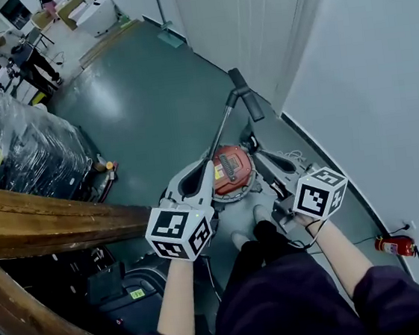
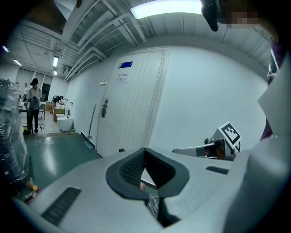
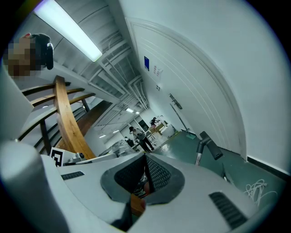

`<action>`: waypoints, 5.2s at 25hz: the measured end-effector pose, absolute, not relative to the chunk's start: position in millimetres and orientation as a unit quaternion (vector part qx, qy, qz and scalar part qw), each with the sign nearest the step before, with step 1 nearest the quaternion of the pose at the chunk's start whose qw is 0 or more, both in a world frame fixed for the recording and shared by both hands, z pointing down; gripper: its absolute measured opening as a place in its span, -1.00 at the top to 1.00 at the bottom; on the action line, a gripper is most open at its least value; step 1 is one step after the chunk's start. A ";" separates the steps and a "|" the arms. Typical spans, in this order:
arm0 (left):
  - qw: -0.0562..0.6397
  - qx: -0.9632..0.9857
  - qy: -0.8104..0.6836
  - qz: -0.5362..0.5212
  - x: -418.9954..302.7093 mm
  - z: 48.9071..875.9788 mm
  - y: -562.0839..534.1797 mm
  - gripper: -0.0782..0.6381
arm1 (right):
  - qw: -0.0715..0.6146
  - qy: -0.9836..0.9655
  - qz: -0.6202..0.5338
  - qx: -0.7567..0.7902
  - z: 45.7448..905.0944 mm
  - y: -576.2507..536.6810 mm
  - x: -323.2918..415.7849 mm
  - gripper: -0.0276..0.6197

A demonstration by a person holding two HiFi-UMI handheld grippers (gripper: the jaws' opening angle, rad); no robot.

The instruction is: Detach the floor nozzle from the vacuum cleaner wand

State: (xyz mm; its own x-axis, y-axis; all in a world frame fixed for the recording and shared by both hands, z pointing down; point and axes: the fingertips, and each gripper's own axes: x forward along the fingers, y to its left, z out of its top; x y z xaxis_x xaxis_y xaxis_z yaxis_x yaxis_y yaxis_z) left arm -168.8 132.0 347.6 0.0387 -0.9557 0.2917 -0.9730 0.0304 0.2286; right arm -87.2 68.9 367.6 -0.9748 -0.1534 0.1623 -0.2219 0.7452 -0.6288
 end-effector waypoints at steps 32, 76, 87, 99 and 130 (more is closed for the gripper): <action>0.228 0.713 -0.661 0.060 -226.0 387.8 -32.8 0.77 | 0.045 -0.906 0.400 0.132 413.8 -81.7 -145.9 0.86; 0.315 0.780 -0.513 0.170 -264.4 617.6 -151.7 0.68 | 0.096 -0.875 0.416 0.225 652.2 -106.2 -223.0 0.85; 0.321 0.786 -0.501 0.170 -273.7 638.2 -170.4 0.49 | 0.093 -0.874 0.414 0.236 700.6 -112.5 -245.1 0.44; 0.330 0.802 -0.462 0.187 -265.7 641.0 -177.0 0.43 | 0.075 -0.880 0.405 0.236 705.7 -122.5 -268.4 0.42; 0.406 0.789 -0.422 0.186 -247.1 658.3 -190.3 0.29 | 0.064 -0.879 0.410 0.237 701.0 -119.4 -269.2 0.44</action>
State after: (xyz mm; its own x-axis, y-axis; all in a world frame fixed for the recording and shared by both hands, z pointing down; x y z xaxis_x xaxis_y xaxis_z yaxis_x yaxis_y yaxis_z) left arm -247.1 -190.3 658.3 0.5745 -0.5148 0.6363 -0.8171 -0.3148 0.4831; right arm -269.2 -119.4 701.0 -0.8797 -0.3634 0.3067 -0.4685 0.5524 -0.6895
